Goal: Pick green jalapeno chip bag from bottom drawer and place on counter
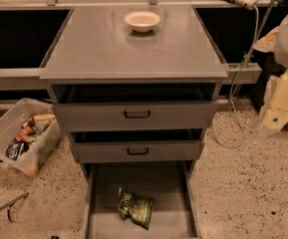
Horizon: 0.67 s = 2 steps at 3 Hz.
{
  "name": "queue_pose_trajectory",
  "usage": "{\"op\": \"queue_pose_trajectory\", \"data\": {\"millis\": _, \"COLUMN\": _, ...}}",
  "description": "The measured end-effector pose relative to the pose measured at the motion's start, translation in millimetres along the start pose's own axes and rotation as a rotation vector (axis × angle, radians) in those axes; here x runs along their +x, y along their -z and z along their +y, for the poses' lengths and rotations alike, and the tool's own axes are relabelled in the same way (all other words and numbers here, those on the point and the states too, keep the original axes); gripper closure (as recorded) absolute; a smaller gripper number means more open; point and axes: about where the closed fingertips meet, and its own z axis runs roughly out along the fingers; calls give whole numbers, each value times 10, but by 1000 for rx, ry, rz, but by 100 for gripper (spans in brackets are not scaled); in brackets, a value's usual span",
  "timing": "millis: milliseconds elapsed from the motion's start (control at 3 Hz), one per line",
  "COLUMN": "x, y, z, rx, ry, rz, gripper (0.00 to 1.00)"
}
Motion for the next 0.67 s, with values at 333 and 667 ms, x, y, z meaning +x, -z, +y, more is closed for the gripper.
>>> {"op": "queue_pose_trajectory", "data": {"millis": 333, "x": 0, "y": 0, "z": 0, "rx": 0, "ry": 0, "rz": 0, "gripper": 0}}
{"op": "queue_pose_trajectory", "data": {"millis": 667, "x": 9, "y": -203, "z": 99, "rx": -5, "ry": -3, "rz": -47, "gripper": 0}}
